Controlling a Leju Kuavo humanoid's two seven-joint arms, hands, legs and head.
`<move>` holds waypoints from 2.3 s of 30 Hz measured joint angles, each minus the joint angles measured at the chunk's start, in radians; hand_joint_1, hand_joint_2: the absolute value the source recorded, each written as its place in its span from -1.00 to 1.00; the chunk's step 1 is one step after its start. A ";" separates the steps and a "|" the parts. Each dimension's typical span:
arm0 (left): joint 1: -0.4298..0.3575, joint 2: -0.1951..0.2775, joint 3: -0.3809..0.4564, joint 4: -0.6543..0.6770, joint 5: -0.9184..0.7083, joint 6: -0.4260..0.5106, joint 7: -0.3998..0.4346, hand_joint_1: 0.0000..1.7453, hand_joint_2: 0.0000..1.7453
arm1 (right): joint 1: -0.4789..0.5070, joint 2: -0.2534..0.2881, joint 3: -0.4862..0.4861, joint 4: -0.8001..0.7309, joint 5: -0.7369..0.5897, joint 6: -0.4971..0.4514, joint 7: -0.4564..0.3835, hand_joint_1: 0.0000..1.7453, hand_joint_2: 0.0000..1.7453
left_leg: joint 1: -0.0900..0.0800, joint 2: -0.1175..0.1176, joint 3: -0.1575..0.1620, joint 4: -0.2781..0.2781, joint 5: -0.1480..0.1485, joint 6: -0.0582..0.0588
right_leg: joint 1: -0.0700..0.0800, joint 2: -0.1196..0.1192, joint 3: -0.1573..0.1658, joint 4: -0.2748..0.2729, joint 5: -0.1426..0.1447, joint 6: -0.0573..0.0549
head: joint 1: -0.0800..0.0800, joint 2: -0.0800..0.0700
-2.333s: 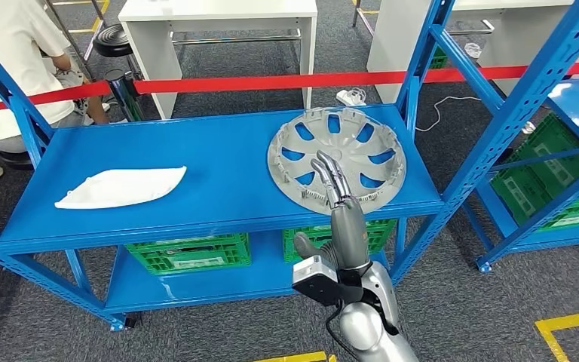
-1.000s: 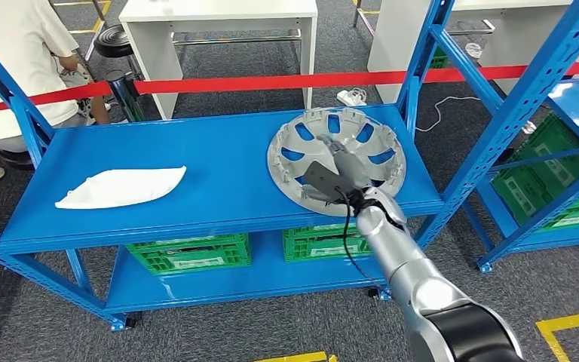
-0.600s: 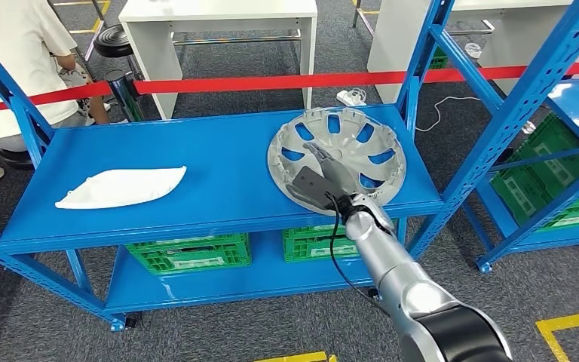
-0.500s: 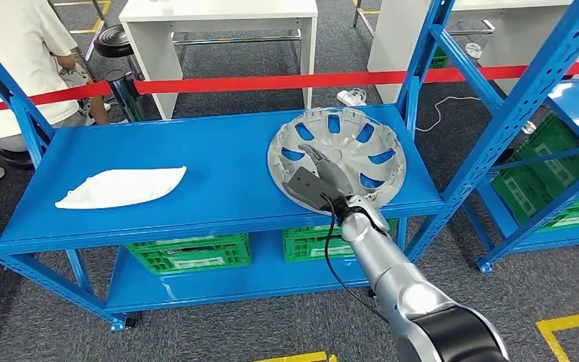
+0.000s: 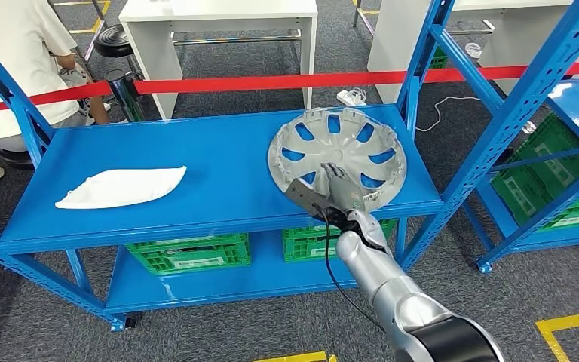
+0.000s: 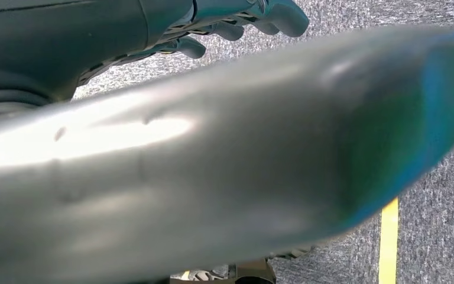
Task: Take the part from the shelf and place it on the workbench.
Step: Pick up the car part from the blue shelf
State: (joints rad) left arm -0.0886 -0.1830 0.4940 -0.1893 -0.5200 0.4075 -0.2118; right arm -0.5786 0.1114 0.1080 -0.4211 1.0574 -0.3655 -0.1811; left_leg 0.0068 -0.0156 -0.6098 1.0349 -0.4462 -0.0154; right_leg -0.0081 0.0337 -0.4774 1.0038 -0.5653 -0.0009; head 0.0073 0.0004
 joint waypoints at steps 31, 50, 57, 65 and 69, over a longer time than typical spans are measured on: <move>-0.001 -0.004 0.001 -0.001 -0.004 -0.005 0.004 -1.00 -1.00 | 0.016 -0.025 0.025 0.012 0.114 0.010 0.034 1.00 1.00 | 0.000 0.000 0.005 0.000 0.000 0.000 | 0.000 0.000 0.005 -0.001 0.000 0.000 | 0.000 0.000; -0.002 -0.004 0.002 0.000 0.000 -0.005 0.000 -1.00 -0.50 | 0.019 -0.025 0.045 0.013 0.151 0.044 0.034 1.00 1.00 | 0.000 0.001 0.006 -0.001 0.003 0.002 | 0.000 0.000 0.006 -0.002 0.004 0.003 | 0.000 0.000; -0.002 -0.006 0.002 -0.001 -0.019 0.021 -0.035 -1.00 1.00 | 0.022 -0.026 0.048 0.013 0.175 0.018 0.031 1.00 1.00 | 0.000 0.001 0.006 -0.001 0.003 0.002 | 0.000 0.000 0.006 -0.002 0.003 0.003 | 0.000 0.000; -0.004 -0.007 0.002 -0.002 -0.029 0.091 -0.048 -1.00 1.00 | 0.034 -0.026 0.056 0.013 0.228 -0.033 0.034 1.00 1.00 | 0.000 0.001 0.006 -0.001 0.003 0.002 | 0.000 0.000 0.006 -0.002 0.003 0.003 | 0.000 0.000; -0.006 -0.006 0.002 -0.005 -0.035 0.115 -0.023 -1.00 1.00 | 0.038 -0.026 0.057 0.013 0.244 -0.042 0.032 1.00 1.00 | 0.000 0.000 0.005 -0.001 0.003 0.002 | 0.000 0.000 0.006 -0.002 0.003 0.003 | 0.000 0.000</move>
State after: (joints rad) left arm -0.0947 -0.1886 0.4964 -0.1940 -0.5547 0.5228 -0.2350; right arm -0.5411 0.0858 0.1655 -0.4082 1.3013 -0.4074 -0.1492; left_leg 0.0069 -0.0152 -0.6044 1.0342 -0.4433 -0.0131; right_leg -0.0080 0.0337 -0.4713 1.0017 -0.5619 0.0021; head 0.0072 0.0004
